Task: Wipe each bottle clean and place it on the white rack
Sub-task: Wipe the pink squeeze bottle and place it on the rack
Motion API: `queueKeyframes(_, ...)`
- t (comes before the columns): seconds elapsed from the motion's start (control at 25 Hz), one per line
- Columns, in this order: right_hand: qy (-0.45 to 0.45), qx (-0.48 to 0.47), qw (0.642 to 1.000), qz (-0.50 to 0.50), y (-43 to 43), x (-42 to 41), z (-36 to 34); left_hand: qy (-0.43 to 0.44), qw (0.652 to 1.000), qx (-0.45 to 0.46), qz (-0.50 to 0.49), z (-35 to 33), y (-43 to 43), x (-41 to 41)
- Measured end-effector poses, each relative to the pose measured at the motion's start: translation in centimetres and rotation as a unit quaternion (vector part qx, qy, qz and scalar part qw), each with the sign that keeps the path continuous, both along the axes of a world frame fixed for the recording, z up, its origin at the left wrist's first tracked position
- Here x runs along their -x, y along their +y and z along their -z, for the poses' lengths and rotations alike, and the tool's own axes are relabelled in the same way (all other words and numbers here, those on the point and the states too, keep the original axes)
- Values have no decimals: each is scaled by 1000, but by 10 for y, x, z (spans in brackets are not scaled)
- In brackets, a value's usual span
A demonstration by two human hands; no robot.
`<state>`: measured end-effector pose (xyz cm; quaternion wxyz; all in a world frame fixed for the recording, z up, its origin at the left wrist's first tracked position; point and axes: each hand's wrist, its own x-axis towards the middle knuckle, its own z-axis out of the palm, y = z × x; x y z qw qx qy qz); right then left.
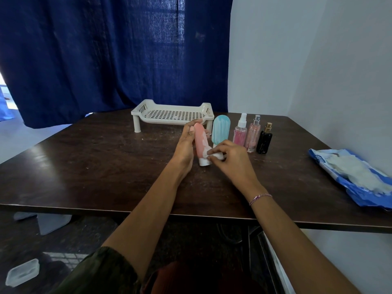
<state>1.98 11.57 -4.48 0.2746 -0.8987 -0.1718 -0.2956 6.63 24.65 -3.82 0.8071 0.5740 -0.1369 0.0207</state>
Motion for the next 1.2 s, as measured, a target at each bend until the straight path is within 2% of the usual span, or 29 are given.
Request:
queueKeyframes(0.16,1,-37,998,48,0,-5,-1,-7,1000,-5,7,2,0,-1)
queueKeyframes(0.4,-29,-38,999,-15,7,1,-4,-1,997,56,48,4,0,-2)
queueKeyframes(0.56,-10,-67,997,44,1,-2,-3,11,996,73,47,4,-1,-3)
queueKeyframes(0.72,-62,-106,991,59,2,-3,-6,-9,994,64,87,5,-3,-1)
queueKeyframes(0.88,-80,-53,995,10,4,3,-5,-23,991,76,110,5,-3,1)
queueKeyframes(1.0,-67,-12,996,61,-2,2,-2,-24,992,69,107,5,-2,1)
queueKeyframes(1.2,-95,-89,989,68,0,-3,-5,-34,986,82,139,5,-3,2)
